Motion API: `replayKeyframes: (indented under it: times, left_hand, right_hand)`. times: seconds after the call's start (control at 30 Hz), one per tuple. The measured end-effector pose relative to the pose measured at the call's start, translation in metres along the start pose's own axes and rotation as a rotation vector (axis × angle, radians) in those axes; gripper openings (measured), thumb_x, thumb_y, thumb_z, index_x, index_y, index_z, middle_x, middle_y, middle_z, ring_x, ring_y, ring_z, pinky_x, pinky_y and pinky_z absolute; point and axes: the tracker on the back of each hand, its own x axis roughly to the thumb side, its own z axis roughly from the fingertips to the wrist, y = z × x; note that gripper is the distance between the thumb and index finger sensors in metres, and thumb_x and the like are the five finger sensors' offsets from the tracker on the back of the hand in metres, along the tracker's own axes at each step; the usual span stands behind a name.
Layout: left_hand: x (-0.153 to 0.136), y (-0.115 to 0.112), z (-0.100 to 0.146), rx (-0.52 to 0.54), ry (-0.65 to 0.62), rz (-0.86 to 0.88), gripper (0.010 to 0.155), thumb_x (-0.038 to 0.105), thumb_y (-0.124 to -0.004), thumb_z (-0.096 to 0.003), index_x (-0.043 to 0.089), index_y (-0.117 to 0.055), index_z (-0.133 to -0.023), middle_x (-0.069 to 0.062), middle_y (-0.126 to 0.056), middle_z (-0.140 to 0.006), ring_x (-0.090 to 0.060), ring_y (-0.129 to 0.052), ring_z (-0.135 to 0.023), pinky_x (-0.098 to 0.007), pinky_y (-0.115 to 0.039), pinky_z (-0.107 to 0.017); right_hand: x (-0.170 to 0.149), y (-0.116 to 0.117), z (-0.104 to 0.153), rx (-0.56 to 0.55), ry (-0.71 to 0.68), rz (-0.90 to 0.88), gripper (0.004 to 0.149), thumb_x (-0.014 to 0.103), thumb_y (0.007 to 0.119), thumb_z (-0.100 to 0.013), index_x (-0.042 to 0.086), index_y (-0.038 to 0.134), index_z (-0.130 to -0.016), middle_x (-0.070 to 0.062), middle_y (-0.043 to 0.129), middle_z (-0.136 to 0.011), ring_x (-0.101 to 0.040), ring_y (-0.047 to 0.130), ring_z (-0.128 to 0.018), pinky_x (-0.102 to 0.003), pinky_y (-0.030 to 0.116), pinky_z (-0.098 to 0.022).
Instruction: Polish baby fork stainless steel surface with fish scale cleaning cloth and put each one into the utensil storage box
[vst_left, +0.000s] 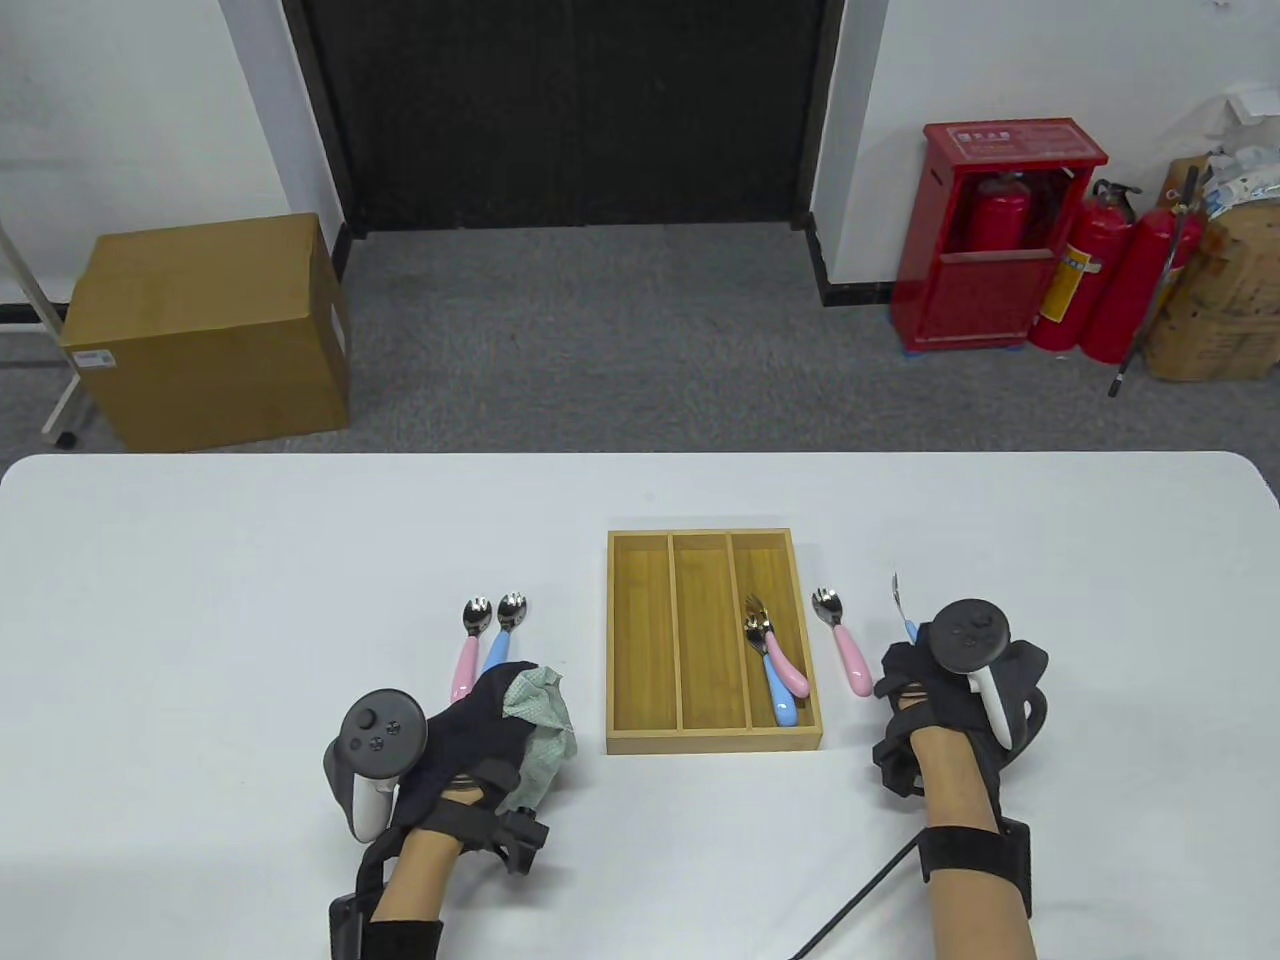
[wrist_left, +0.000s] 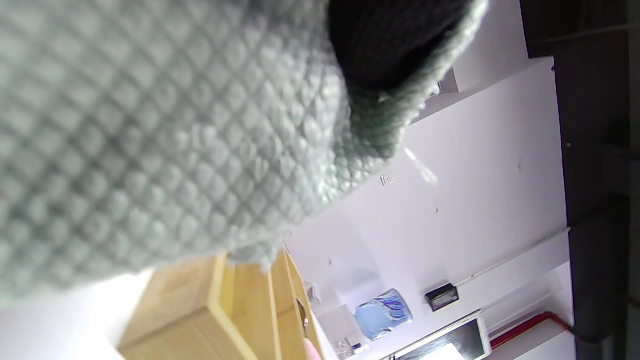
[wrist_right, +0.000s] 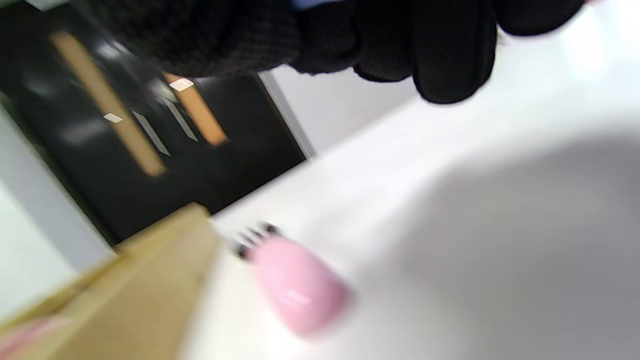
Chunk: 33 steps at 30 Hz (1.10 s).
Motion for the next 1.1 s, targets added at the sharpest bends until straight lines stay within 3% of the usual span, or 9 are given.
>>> replayKeyframes:
  times: [0.13,0.23,0.33,0.43,0.6,0.83,0.97,1.1]
  left_hand:
    - [-0.005,-0.001,0.000,-0.032,0.029,0.192,0.048,0.037,-0.083,-0.0485,0.020,-0.078,-0.093,-0.004,-0.099,-0.071,-0.024,-0.105,-0.055,-0.054,-0.077,-0.056]
    - [-0.010,-0.004,0.000,-0.078,0.044,0.309,0.049,0.039,-0.082,-0.0494,0.020,-0.076,-0.095,-0.004,-0.098,-0.074,-0.025,-0.104,-0.058,-0.054,-0.076,-0.057]
    - [-0.014,-0.010,0.001,-0.146,0.070,0.424,0.053,0.043,-0.079,-0.0514,0.020,-0.071,-0.098,-0.004,-0.095,-0.079,-0.026,-0.103,-0.063,-0.054,-0.074,-0.059]
    - [-0.017,-0.015,0.000,-0.187,0.073,0.510,0.055,0.048,-0.076,-0.0529,0.020,-0.068,-0.100,-0.005,-0.093,-0.083,-0.026,-0.101,-0.067,-0.054,-0.073,-0.060]
    - [-0.016,-0.022,0.001,-0.284,0.069,0.627,0.061,0.054,-0.070,-0.0553,0.020,-0.063,-0.105,-0.007,-0.089,-0.089,-0.029,-0.098,-0.073,-0.056,-0.071,-0.062]
    - [-0.008,-0.037,0.003,-0.396,0.075,0.619,0.072,0.066,-0.064,-0.0569,0.015,-0.057,-0.108,-0.009,-0.085,-0.094,-0.032,-0.095,-0.078,-0.057,-0.069,-0.063]
    - [0.001,-0.046,0.003,-0.434,0.081,0.571,0.070,0.060,-0.074,-0.0565,0.015,-0.054,-0.107,-0.008,-0.084,-0.093,-0.028,-0.096,-0.076,-0.055,-0.071,-0.062]
    - [0.006,-0.043,0.004,-0.326,0.098,0.463,0.051,0.041,-0.083,-0.0540,0.022,-0.067,-0.099,0.000,-0.093,-0.082,-0.018,-0.104,-0.066,-0.050,-0.078,-0.060]
  right_hand:
    - [0.050,-0.006,0.023,0.018,-0.255,-0.086,0.038,0.030,0.077,-0.043,0.014,0.077,-0.078,-0.027,0.080,-0.081,-0.026,0.106,-0.039,-0.056,0.085,-0.037]
    - [0.082,0.000,0.045,0.118,-0.383,-0.196,0.039,0.030,0.079,-0.044,0.012,0.078,-0.078,-0.025,0.088,-0.070,-0.016,0.104,-0.019,-0.052,0.087,-0.031]
    - [0.117,0.010,0.078,0.169,-0.510,-0.310,0.041,0.038,0.082,-0.043,0.008,0.083,-0.072,-0.019,0.094,-0.045,-0.014,0.095,-0.003,-0.051,0.086,-0.024]
    - [0.142,0.019,0.108,0.146,-0.646,-0.321,0.050,0.049,0.073,-0.043,0.009,0.086,-0.069,-0.017,0.094,-0.040,-0.014,0.091,0.000,-0.050,0.085,-0.023]
    - [0.164,0.033,0.140,0.097,-0.817,-0.207,0.049,0.049,0.067,-0.046,0.011,0.084,-0.072,-0.020,0.090,-0.047,-0.021,0.088,-0.008,-0.055,0.078,-0.032]
    - [0.174,0.041,0.165,-0.034,-0.980,-0.042,0.046,0.043,0.077,-0.044,0.011,0.078,-0.076,-0.019,0.085,-0.054,-0.022,0.087,-0.015,-0.058,0.074,-0.038]
    - [0.180,0.046,0.178,-0.090,-1.063,0.054,0.045,0.041,0.080,-0.042,0.011,0.077,-0.076,-0.019,0.085,-0.054,-0.022,0.087,-0.016,-0.057,0.075,-0.037]
    - [0.180,0.045,0.183,-0.103,-1.096,0.066,0.046,0.040,0.082,-0.041,0.010,0.076,-0.076,-0.018,0.085,-0.054,-0.021,0.088,-0.015,-0.056,0.076,-0.037]
